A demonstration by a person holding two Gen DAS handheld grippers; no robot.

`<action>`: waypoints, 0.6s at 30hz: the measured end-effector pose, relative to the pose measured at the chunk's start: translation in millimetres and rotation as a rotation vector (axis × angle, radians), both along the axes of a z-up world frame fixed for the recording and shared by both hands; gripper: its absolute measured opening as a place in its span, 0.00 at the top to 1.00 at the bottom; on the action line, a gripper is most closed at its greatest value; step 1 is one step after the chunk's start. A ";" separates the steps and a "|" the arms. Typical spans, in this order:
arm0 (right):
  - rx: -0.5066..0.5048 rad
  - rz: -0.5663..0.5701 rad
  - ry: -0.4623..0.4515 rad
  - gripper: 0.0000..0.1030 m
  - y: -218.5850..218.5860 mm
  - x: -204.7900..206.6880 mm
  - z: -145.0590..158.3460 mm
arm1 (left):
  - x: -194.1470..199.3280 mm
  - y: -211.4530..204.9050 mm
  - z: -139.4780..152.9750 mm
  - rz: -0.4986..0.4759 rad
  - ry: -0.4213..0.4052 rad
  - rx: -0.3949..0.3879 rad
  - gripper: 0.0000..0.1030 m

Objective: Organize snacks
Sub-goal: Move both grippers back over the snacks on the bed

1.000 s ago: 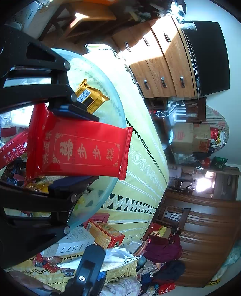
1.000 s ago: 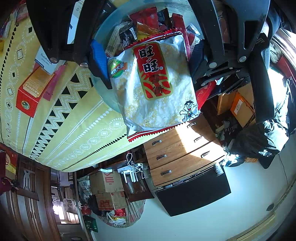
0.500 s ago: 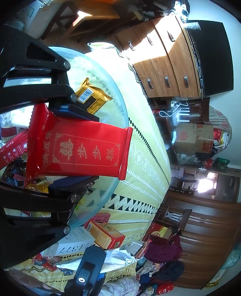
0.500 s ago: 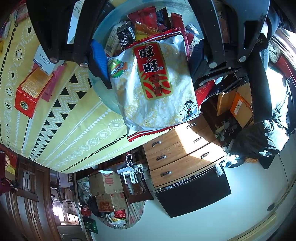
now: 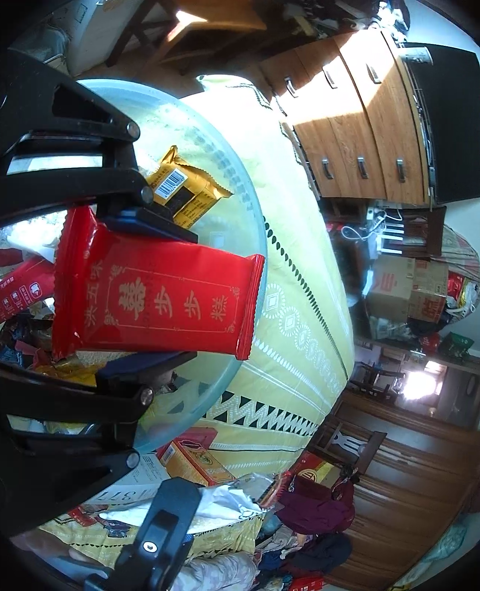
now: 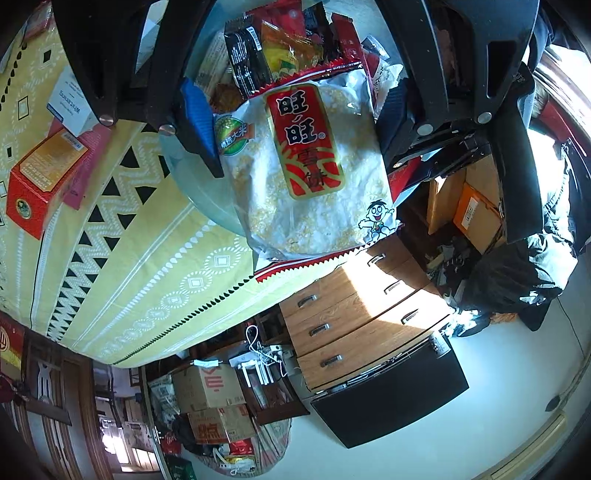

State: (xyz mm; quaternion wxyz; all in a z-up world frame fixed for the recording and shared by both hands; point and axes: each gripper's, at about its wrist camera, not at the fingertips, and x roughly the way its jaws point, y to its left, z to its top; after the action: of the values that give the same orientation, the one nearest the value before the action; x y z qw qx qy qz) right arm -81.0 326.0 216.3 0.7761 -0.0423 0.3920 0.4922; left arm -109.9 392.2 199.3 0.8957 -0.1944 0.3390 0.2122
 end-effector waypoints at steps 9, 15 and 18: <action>-0.050 0.019 0.010 0.16 16.3 -0.4 -9.4 | -6.4 10.8 -9.6 0.068 0.038 -0.005 0.17; 0.037 -0.033 -0.033 0.14 -25.4 -10.8 10.8 | -4.4 -9.9 3.5 0.051 0.042 0.026 0.12; 0.094 -0.076 -0.122 0.14 -75.4 -22.1 27.7 | -1.7 -45.0 27.2 -0.030 -0.019 0.097 0.11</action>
State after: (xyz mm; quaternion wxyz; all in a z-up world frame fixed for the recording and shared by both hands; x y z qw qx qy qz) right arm -103.1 250.6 244.1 0.8177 -0.0206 0.3218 0.4768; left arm -111.7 347.2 226.5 0.9102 -0.1478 0.3229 0.2132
